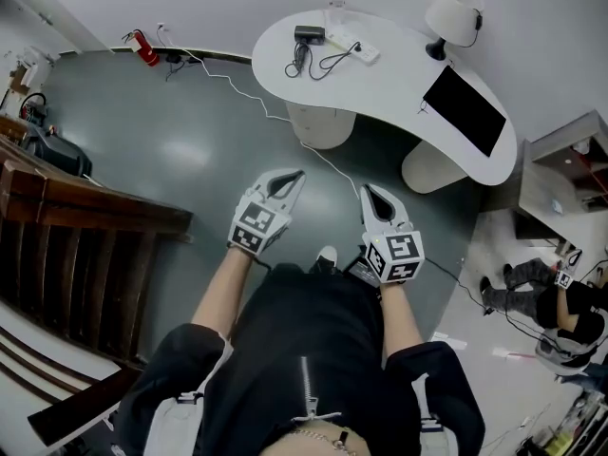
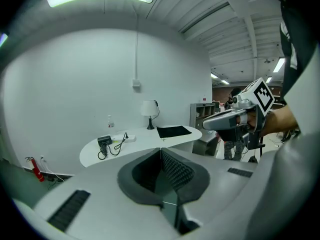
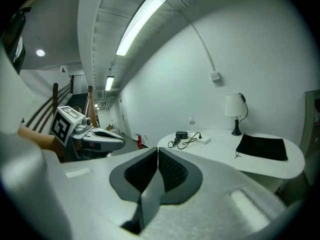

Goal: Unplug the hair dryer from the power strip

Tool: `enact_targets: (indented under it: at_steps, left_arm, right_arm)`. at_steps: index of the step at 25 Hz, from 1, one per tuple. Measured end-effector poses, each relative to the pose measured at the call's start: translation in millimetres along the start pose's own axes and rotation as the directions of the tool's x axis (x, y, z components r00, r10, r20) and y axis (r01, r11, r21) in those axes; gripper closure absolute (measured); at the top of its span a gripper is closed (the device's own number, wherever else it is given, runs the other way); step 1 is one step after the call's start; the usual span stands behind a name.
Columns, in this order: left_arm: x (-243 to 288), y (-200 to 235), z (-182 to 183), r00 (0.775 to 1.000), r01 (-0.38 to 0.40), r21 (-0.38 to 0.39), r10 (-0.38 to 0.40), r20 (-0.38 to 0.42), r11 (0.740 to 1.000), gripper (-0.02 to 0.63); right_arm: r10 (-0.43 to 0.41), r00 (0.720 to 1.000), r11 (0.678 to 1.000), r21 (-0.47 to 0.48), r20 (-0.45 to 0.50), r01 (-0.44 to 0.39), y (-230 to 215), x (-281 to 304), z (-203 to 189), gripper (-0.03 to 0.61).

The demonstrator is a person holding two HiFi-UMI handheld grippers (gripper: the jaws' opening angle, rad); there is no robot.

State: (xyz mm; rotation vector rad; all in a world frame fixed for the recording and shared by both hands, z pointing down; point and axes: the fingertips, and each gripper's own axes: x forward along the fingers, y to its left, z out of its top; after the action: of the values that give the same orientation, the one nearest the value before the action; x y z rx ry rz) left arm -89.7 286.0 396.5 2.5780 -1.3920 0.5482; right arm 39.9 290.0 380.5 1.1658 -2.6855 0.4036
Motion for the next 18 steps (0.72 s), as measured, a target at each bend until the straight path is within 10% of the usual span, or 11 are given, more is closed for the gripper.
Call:
enact_targets:
  at_steps: [18]
  left_arm:
    - [91.5, 59.6, 26.8, 1.0, 0.013, 0.019, -0.012, -0.007, 1.0, 0.6]
  right_arm:
    - [0.038, 0.999, 0.999, -0.013, 0.009, -0.038, -63.0, 58.7, 26.7, 0.577]
